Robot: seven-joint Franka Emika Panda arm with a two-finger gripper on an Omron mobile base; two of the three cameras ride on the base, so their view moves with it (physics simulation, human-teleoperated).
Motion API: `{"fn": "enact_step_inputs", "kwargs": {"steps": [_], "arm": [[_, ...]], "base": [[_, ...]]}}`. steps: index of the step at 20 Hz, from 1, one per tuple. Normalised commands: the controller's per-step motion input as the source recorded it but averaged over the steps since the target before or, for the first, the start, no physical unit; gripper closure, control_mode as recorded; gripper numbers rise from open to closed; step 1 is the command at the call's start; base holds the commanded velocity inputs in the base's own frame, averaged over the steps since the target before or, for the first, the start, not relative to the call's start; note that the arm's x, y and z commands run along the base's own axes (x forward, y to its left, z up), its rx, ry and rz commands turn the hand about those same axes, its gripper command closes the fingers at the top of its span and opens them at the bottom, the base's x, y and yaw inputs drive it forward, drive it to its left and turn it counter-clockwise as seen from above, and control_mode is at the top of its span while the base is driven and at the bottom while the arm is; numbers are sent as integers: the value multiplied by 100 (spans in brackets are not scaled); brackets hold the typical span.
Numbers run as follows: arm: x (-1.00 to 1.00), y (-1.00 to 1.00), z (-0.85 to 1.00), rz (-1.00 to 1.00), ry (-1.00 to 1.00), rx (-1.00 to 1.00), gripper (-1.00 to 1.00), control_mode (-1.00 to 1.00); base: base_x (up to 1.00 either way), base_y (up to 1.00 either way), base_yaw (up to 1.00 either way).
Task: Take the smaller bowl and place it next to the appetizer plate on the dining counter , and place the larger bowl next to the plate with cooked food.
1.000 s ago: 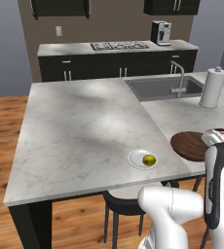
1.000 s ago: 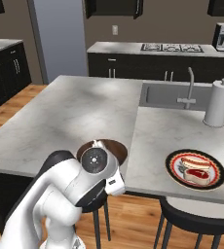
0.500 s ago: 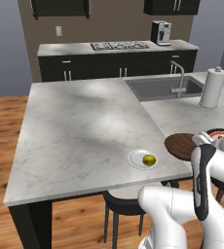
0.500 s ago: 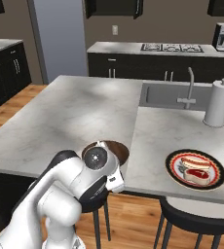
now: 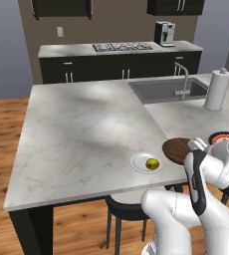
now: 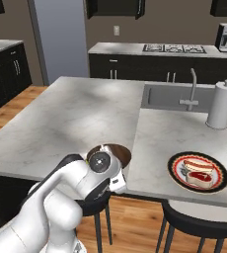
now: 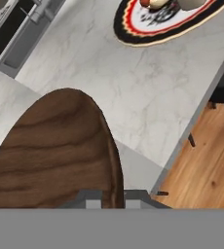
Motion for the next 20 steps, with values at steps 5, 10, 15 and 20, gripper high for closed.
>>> {"fn": "enact_step_inputs", "kwargs": {"steps": [5, 10, 15, 20], "arm": [[37, 0, -26, 0, 0, 0, 100, -100], [35, 0, -22, 0, 1, 0, 100, -100], [35, 0, -25, 0, 0, 0, 100, -100], [22, -7, -34, 0, 0, 0, 100, -100]], "base": [[0, 0, 0], [0, 0, 0], [0, 0, 0], [0, 0, 0]]}}
